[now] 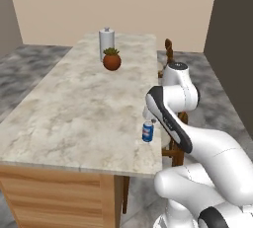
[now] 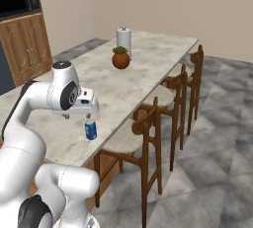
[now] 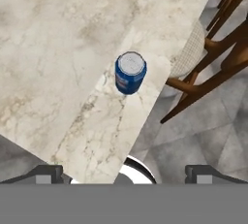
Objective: Four empty soda cans are scattered around the kitchen. Gather all the cans and cluster them next to the stove for recycling.
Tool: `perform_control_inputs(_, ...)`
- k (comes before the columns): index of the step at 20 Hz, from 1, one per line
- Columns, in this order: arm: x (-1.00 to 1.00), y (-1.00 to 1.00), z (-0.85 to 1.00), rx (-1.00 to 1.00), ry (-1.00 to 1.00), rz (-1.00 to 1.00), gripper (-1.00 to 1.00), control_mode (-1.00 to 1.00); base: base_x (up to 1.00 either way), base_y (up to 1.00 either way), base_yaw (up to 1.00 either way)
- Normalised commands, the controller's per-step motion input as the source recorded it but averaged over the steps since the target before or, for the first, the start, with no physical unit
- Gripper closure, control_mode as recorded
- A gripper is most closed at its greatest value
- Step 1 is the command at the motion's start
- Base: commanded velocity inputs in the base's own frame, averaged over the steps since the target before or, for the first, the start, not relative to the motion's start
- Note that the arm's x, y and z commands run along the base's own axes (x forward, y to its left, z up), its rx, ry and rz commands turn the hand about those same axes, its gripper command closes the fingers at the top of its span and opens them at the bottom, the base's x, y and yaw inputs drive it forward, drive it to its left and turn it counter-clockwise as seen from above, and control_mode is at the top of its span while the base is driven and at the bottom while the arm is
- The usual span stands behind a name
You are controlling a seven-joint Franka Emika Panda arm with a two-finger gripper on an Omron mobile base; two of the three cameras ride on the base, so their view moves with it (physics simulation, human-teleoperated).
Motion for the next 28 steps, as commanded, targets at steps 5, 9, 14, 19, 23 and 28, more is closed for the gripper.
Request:
perform_control_inputs(5, 0.11, 0.01, -0.20, 0.00, -0.03, -0.02, -1.00, -1.00, 0.00, 0.00, 0.00)
perform_control_inputs(9, 0.18, 0.01, -0.17, 0.00, -0.01, -0.01, -1.00, -1.00, 0.00, 0.00, 0.00)
perform_control_inputs(14, 0.21, 0.01, -0.14, 0.00, -0.01, 0.00, -1.00, -1.00, 0.00, 0.00, 0.00)
perform_control_inputs(19, 0.17, 0.02, -0.09, 0.01, -0.01, 0.00, -1.00, -1.00, 0.00, 0.00, 0.00)
perform_control_inputs(23, 0.11, 0.02, -0.10, 0.01, -0.02, 0.00, -1.00, -1.00, 0.00, 0.00, 0.00)
perform_control_inputs(28, 0.12, 0.02, -0.13, 0.00, -0.02, 0.00, -1.00, -1.00, 0.00, 0.00, 0.00)
